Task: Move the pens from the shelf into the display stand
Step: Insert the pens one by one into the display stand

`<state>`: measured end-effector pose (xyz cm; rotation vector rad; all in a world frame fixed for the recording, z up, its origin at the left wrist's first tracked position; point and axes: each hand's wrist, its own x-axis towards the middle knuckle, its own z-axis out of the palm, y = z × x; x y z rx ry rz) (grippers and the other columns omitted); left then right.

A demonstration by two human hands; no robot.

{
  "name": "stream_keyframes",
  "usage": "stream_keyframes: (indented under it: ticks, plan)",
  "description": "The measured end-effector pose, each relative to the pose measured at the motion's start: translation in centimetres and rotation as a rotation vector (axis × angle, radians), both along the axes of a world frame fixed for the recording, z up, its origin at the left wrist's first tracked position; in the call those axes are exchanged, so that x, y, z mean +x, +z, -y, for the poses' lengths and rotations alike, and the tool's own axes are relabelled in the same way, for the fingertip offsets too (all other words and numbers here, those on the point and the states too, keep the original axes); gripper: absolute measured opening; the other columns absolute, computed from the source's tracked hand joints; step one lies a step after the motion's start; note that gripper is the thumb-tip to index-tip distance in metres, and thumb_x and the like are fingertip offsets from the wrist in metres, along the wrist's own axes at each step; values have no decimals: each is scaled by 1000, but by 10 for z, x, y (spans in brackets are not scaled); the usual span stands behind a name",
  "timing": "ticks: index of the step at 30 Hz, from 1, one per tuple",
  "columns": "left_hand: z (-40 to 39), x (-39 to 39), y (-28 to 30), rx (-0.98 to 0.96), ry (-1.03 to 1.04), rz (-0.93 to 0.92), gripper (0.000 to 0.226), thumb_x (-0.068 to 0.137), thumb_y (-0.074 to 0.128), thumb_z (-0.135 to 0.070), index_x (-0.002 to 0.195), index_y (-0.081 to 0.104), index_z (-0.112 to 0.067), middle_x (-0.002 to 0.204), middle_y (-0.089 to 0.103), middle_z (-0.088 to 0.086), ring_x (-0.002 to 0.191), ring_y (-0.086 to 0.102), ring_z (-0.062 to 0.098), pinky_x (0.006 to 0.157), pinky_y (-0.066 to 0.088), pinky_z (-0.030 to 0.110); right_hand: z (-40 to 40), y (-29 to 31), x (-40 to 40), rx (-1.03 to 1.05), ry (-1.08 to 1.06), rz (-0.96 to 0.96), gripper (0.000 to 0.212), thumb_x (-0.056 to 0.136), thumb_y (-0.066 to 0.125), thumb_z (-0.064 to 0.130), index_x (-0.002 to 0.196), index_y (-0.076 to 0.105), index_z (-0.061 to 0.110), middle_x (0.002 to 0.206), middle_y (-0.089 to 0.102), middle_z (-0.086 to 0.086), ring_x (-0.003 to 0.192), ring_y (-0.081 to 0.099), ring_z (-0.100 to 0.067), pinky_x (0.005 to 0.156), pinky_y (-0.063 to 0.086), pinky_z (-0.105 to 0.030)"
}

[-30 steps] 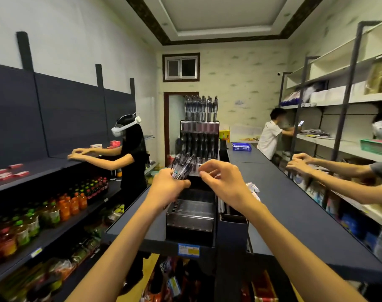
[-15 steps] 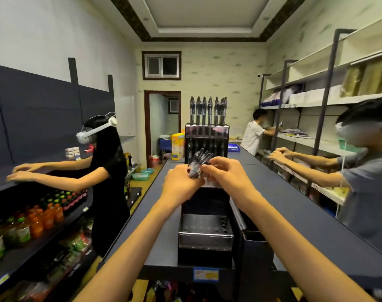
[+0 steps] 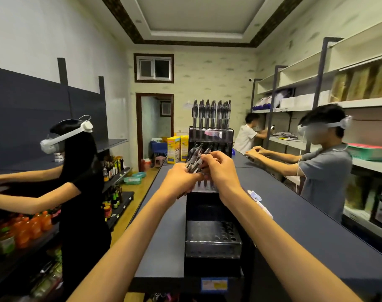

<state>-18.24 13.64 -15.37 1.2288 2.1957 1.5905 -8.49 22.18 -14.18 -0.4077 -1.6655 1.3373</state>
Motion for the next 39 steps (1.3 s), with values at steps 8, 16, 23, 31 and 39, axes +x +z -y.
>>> stream_keyframes:
  ticks: [8, 16, 23, 31, 39]
  plan:
    - [0, -4, -3, 91, -113, 55, 19, 88, 73, -22, 94, 67, -4, 63, 60, 11, 39, 47, 13, 37, 38, 23, -10, 8, -9, -63, 28, -65, 12, 102, 55, 21, 97, 60, 11, 87, 74, -13, 70, 73, -21, 57, 58, -33]
    - [7, -14, -6, 108, 4, 127, 25, 92, 67, -20, 74, 51, -17, 46, 48, -4, 40, 40, 16, 43, 34, 28, -38, 34, -4, -32, -24, -207, 7, 105, 49, 14, 98, 47, 13, 95, 70, -19, 72, 76, -24, 60, 62, -36]
    - [18, -26, -1, 69, 135, -13, 35, 93, 67, -44, 71, 57, -19, 57, 52, -1, 50, 49, 18, 48, 42, 29, -47, 27, -10, 506, -290, 18, 17, 99, 64, 14, 110, 57, 5, 94, 69, -8, 88, 69, -25, 77, 61, -47]
    - [26, -36, -5, 34, 296, -125, 34, 88, 71, -42, 65, 57, -21, 60, 55, -2, 59, 52, 20, 53, 40, 29, -46, 22, -25, 627, -280, 88, 20, 97, 66, 9, 114, 59, 0, 96, 71, -13, 87, 70, -26, 76, 61, -48]
    - [24, -38, -3, 82, 277, -100, 25, 89, 72, -31, 70, 59, -23, 64, 58, -1, 55, 51, 16, 52, 39, 25, -50, 18, -34, 698, -369, 229, 20, 94, 72, 23, 101, 72, 4, 89, 75, -9, 81, 69, -21, 80, 59, -39]
